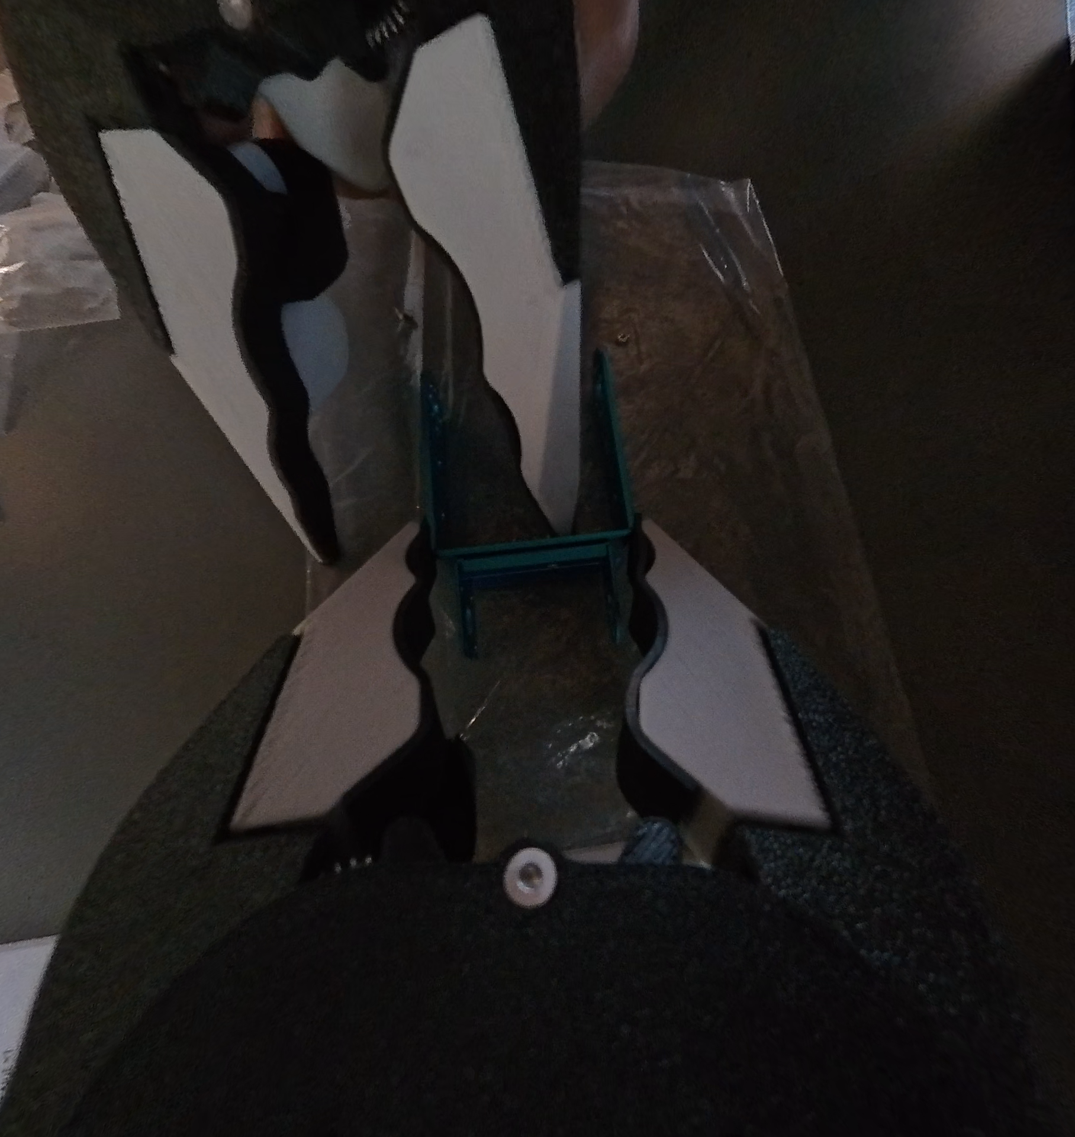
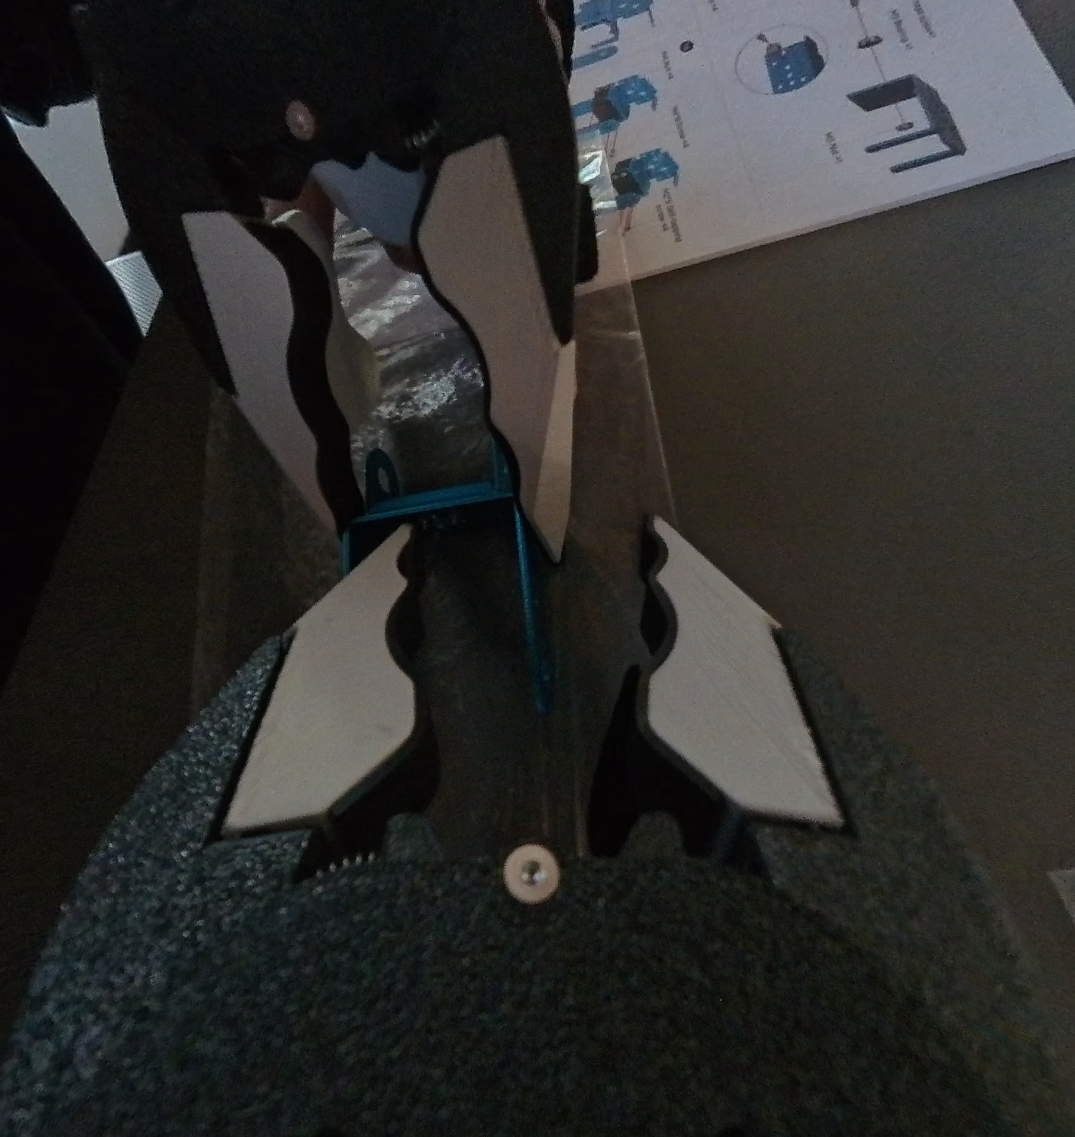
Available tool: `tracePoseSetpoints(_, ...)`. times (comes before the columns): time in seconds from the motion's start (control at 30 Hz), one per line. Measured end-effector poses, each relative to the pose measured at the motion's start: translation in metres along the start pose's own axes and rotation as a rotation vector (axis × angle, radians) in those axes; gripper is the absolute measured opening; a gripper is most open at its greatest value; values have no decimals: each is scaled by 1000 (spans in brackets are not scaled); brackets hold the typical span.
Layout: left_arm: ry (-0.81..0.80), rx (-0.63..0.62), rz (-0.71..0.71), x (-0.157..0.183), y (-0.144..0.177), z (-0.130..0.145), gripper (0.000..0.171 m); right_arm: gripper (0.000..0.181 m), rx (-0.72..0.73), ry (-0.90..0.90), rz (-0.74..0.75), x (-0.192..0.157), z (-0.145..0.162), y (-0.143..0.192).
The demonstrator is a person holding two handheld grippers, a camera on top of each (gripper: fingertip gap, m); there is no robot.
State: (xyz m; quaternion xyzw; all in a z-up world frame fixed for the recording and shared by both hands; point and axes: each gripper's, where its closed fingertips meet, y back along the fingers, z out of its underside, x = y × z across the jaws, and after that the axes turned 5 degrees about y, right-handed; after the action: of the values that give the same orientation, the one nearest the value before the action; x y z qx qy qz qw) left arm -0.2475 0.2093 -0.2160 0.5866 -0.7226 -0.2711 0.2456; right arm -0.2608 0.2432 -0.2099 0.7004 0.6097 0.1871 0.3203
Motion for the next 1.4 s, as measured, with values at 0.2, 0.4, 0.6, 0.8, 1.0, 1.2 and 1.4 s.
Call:
tracePoseSetpoints(0.2, 3, 0, -5, -1, 0, 0, 64, 72, 10, -22, -14, 0, 0, 1)
tracePoseSetpoints(0.4, 3, -5, 28, 1, 5, 3, 63, 70, 143, -49, -51, 2, -19, 23)
tracePoseSetpoints(0.6, 3, -3, 12, -6, 10, 8, 63, 68, 98, 37, 16, 10, -10, 23)
tracePoseSetpoints(0.8, 3, -2, 9, -7, 9, 8, 63, 72, -44, 194, 109, 1, -2, -3)
tracePoseSetpoints(1.0, 4, -2, 5, -6, 8, 7, 63, 74, -34, 168, 118, 7, -7, -6)
tracePoseSetpoints(1.2, 5, -2, 5, -6, 8, 7, 64, 75, -35, 170, 126, 8, -7, -8)
tracePoseSetpoints(1.4, 5, -2, 5, -5, 8, 7, 63, 70, -30, 160, 123, 10, -5, -3)
